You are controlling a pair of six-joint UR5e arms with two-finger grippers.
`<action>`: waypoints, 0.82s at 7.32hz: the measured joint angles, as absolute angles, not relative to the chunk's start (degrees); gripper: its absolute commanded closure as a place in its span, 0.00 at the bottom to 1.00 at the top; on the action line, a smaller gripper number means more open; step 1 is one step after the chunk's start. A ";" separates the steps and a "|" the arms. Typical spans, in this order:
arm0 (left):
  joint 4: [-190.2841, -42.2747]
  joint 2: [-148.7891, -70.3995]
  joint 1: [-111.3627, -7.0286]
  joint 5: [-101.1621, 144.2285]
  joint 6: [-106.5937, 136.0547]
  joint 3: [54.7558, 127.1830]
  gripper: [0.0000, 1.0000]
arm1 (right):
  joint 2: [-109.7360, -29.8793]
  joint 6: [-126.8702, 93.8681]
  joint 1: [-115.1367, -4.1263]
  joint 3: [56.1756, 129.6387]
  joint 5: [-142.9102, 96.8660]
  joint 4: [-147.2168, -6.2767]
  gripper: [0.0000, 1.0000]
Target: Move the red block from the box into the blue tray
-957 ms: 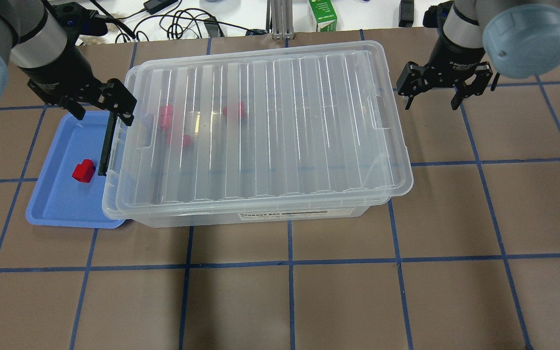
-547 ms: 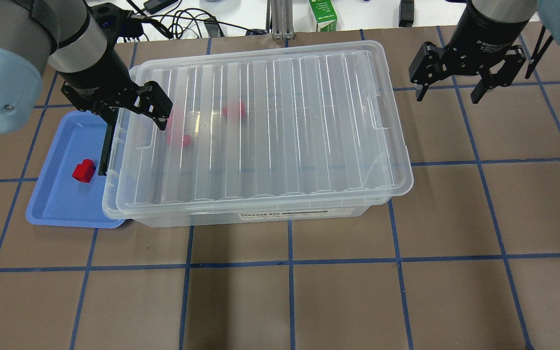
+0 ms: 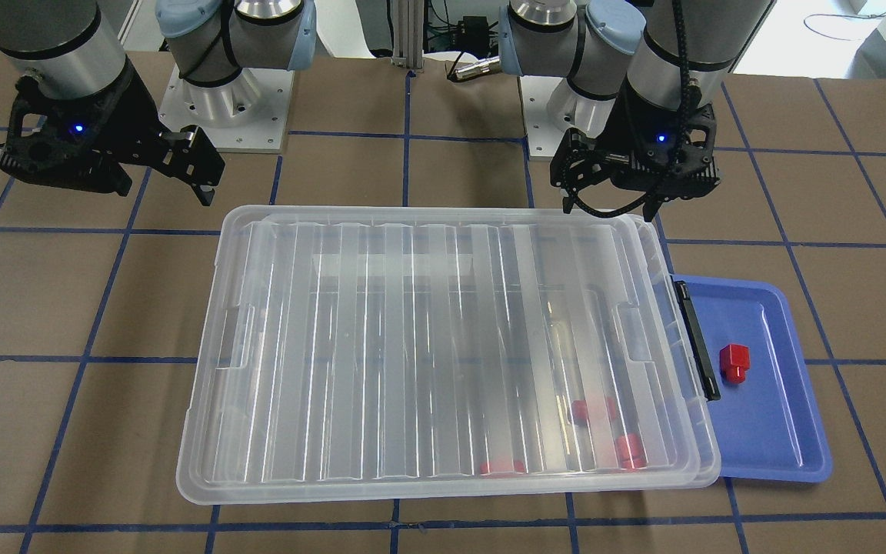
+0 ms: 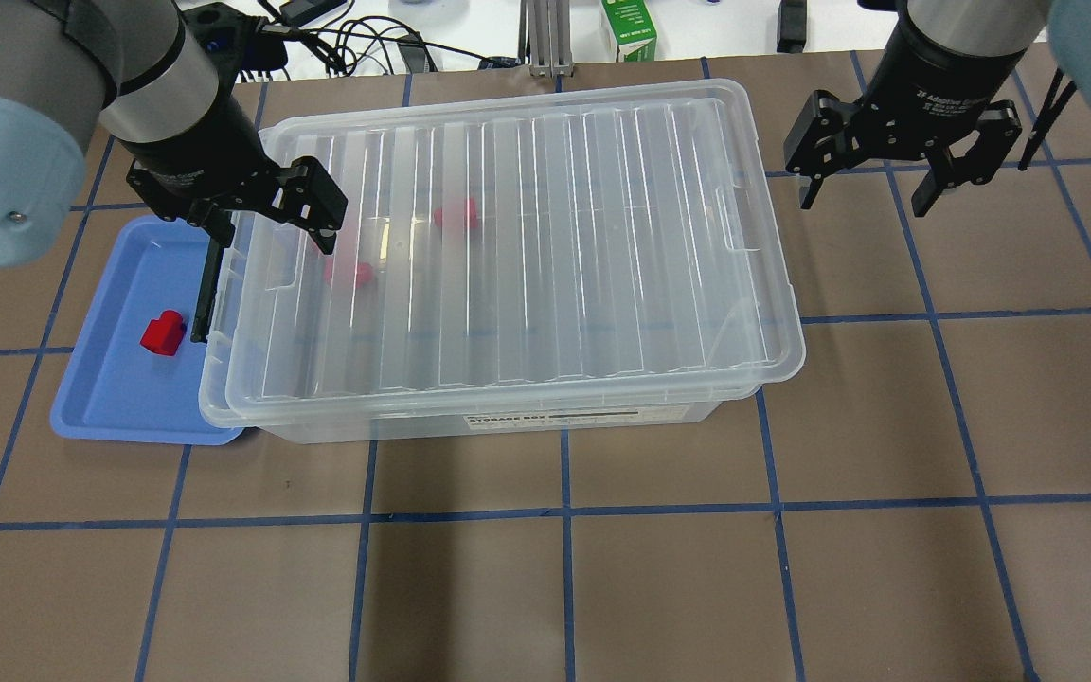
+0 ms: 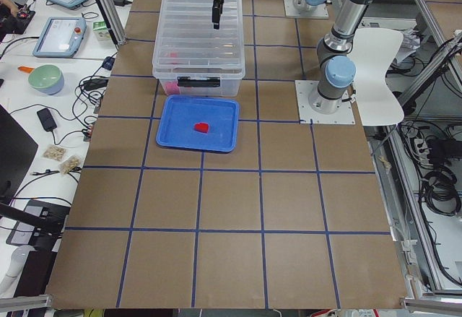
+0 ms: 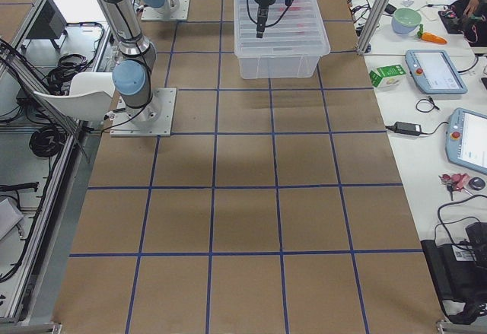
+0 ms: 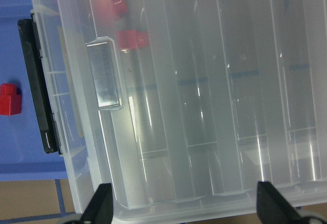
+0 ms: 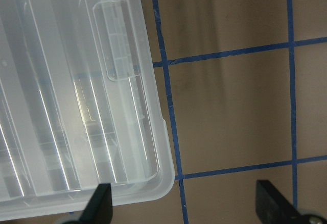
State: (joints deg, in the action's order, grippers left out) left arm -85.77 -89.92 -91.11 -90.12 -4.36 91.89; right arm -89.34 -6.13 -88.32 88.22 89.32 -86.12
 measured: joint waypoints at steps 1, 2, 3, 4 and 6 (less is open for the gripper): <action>-85.72 -90.11 -91.13 -90.19 -3.33 91.59 0.00 | -90.01 -6.26 -88.38 88.48 89.65 -86.15 0.00; -85.74 -90.16 -91.16 -90.34 -2.70 91.39 0.00 | -90.40 -6.28 -88.40 88.61 89.84 -86.17 0.00; -85.83 -90.13 -91.20 -90.31 -2.22 91.32 0.00 | -90.52 -6.27 -88.40 88.64 89.92 -86.16 0.00; -85.91 -90.15 -91.25 -90.17 -1.86 91.24 0.00 | -90.45 -6.25 -88.37 88.70 89.92 -86.14 0.00; -86.01 -90.10 -91.30 -90.15 -1.62 91.21 0.00 | -90.63 -6.18 -88.34 88.71 89.96 -86.15 0.00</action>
